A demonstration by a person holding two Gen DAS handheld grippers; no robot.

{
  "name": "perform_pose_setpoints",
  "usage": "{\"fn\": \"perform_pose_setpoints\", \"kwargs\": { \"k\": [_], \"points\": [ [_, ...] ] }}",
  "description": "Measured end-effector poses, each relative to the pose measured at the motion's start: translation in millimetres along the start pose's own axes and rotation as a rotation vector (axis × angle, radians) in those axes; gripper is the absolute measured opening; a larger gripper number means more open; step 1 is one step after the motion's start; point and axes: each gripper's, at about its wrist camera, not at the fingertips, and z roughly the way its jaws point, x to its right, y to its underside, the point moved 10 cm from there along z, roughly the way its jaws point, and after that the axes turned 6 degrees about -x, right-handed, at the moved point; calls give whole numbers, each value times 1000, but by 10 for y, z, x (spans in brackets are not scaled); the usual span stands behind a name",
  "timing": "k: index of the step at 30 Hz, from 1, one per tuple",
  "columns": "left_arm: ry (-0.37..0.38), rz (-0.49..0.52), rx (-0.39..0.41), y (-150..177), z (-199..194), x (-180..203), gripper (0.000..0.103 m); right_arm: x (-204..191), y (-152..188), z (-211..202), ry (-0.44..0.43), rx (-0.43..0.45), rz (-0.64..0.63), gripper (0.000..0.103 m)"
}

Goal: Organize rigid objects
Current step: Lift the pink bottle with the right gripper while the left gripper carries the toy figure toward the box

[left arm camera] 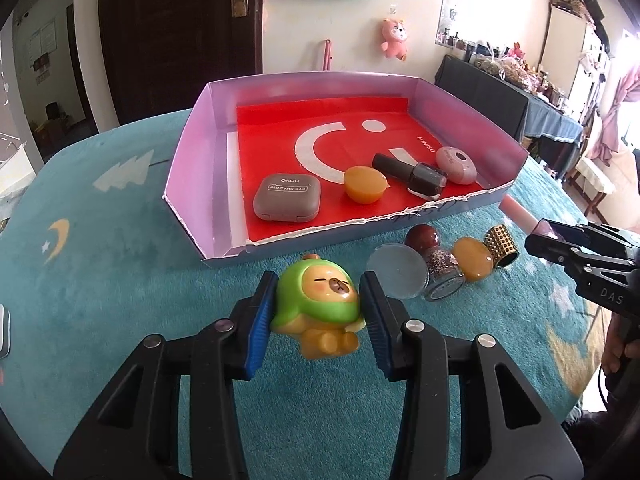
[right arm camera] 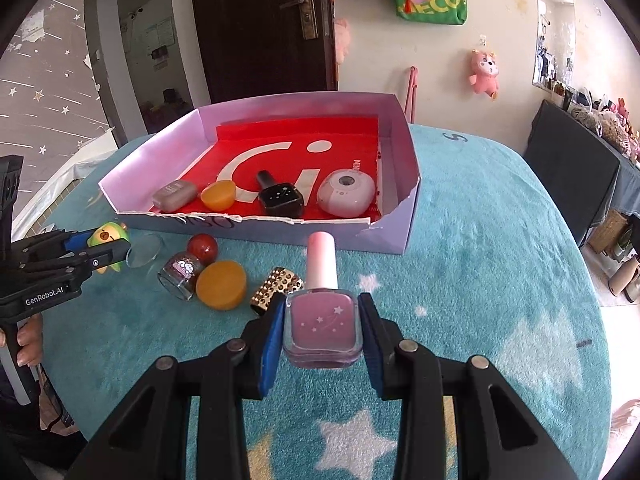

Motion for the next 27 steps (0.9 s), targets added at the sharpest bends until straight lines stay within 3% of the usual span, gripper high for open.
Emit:
{"fn": "perform_pose_setpoints", "kwargs": {
  "k": [15, 27],
  "points": [
    [10, 4, 27, -9, -117, 20, 40, -40, -6, -30, -13, 6, -10, 38],
    [50, 14, 88, -396, -323, 13, 40, -83, -355, -257, -30, 79, -39, 38]
  ]
}}
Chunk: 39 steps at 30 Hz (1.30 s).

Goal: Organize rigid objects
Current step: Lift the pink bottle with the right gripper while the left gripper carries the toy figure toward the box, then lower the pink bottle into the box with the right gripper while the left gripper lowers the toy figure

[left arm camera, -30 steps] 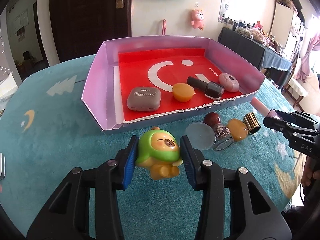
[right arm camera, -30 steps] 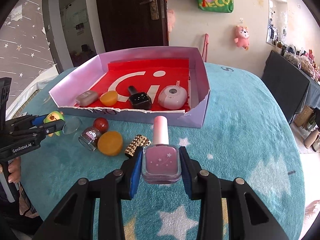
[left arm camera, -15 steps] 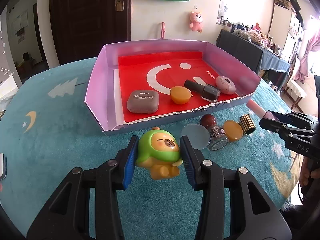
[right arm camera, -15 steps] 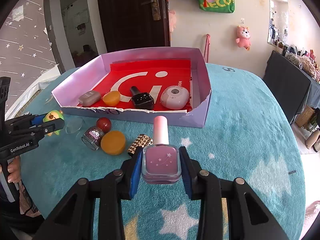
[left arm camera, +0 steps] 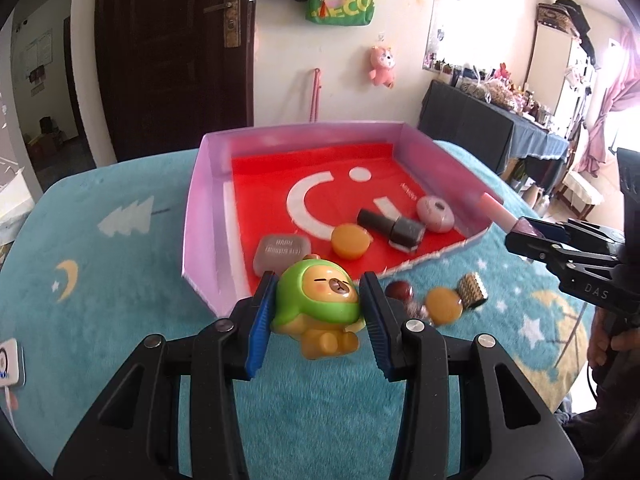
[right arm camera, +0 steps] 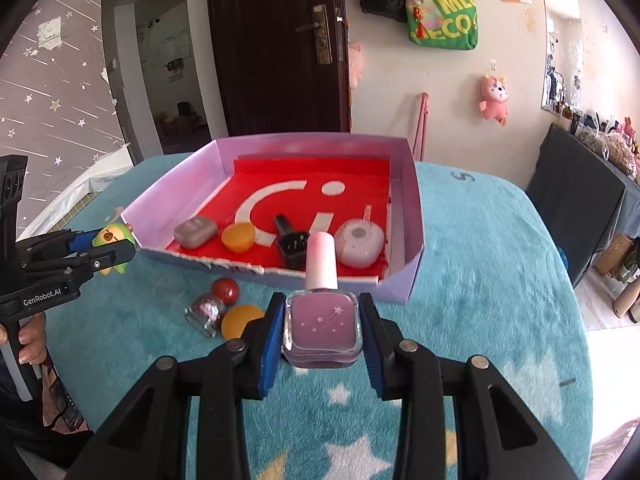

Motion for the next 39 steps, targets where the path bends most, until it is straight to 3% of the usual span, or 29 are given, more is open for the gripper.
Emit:
{"fn": "perform_pose_setpoints", "kwargs": {
  "k": [10, 18, 26, 39],
  "points": [
    [63, 9, -21, -405, 273, 4, 40, 16, -512, 167, -33, 25, -32, 38],
    [87, 24, -112, -657, 779, -26, 40, 16, -818, 684, -69, -61, -47, 38],
    [115, 30, -178, -702, 1134, -25, 40, 66, -918, 1157, -84, -162, -35, 38],
    [115, 15, -249, -676, 1495, -90, 40, 53, -881, 1450, -54, -237, -82, 38]
  ]
}}
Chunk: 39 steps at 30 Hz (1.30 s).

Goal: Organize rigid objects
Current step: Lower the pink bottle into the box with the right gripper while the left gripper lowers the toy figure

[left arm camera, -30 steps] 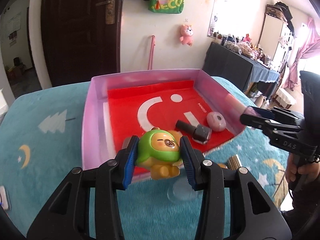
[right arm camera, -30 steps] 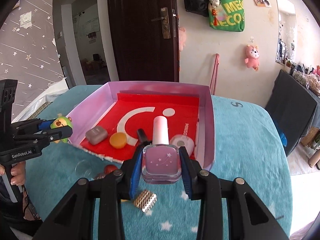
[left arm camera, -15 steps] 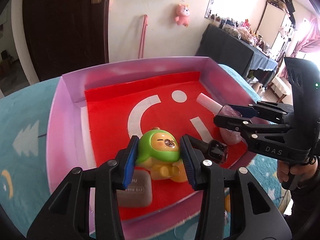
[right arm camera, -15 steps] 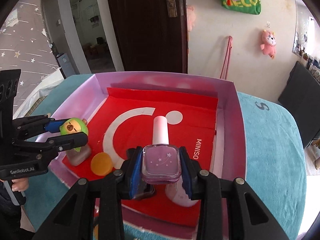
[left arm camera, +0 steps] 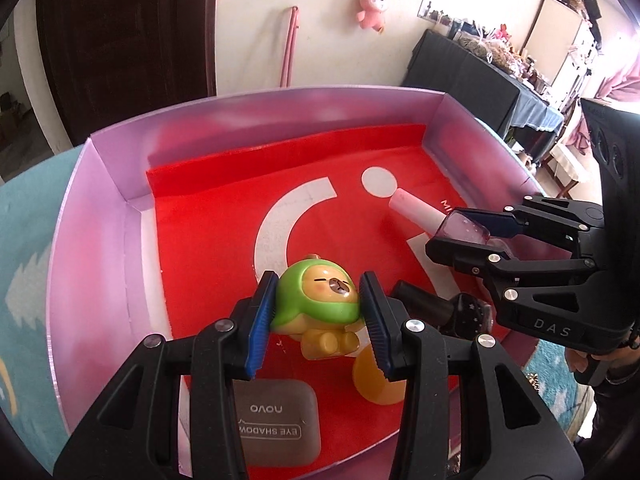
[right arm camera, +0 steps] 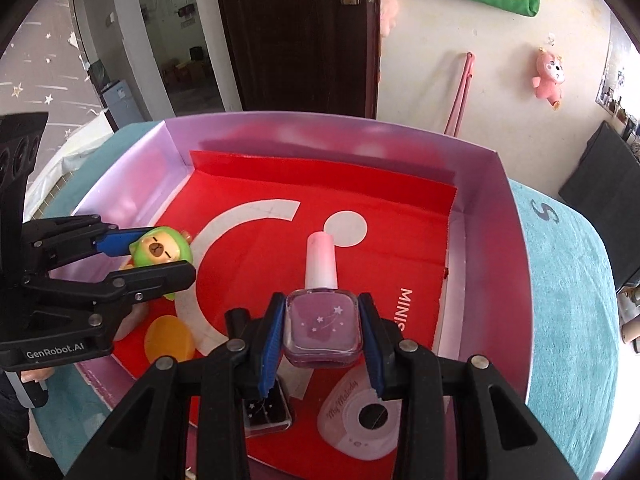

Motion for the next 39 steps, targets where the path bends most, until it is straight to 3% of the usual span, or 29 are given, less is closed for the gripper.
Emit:
{"fn": "perform_pose_setpoints", "kwargs": {
  "k": [13, 39],
  "points": [
    [7, -6, -44, 22, 106, 28, 40, -1, 33, 137, 11, -41, -22, 38],
    [-7, -10, -50, 45, 120, 21, 41, -64, 107, 192, 43, -66, -65, 38]
  ]
}}
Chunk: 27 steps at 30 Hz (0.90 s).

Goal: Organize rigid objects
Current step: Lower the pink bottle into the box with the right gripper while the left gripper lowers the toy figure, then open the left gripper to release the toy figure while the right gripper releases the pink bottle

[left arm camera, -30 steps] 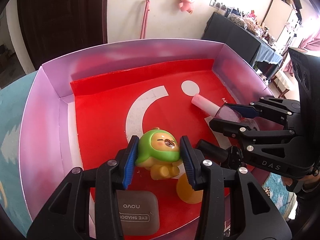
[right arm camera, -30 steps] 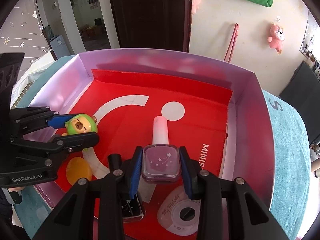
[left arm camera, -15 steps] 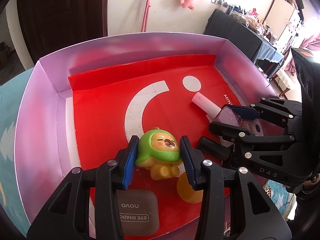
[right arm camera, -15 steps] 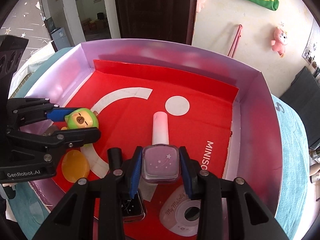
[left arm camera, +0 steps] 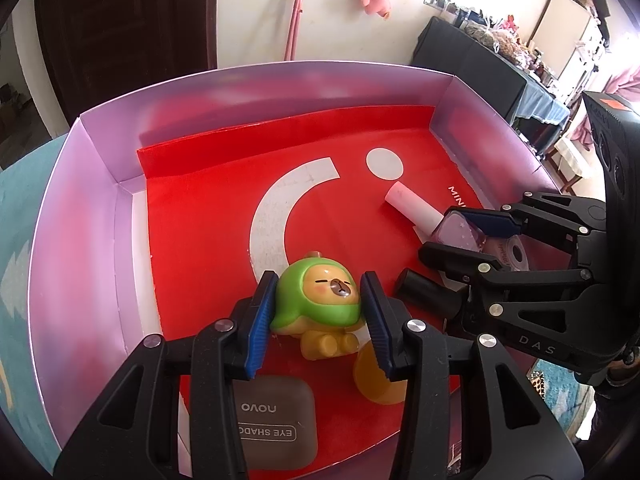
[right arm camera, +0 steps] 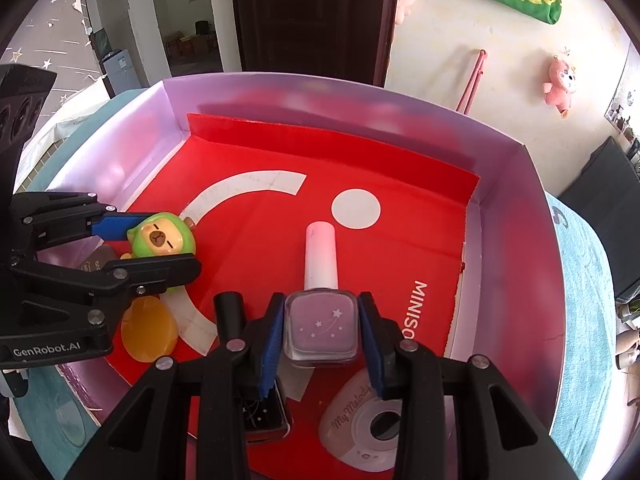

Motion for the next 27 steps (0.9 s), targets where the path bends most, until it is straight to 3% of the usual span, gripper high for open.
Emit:
{"fn": "perform_pose_setpoints", "kwargs": {
  "k": [19, 23, 27],
  "points": [
    [-10, 4, 5, 16, -16, 0, 42, -20, 5, 8, 1, -2, -8, 42],
    [-18, -1, 11, 5, -34, -6, 51, -32, 22, 14, 1, -3, -12, 43],
    [-23, -1, 23, -12, -59, -12, 53, -34, 21, 17, -3, -4, -10, 44]
  ]
}}
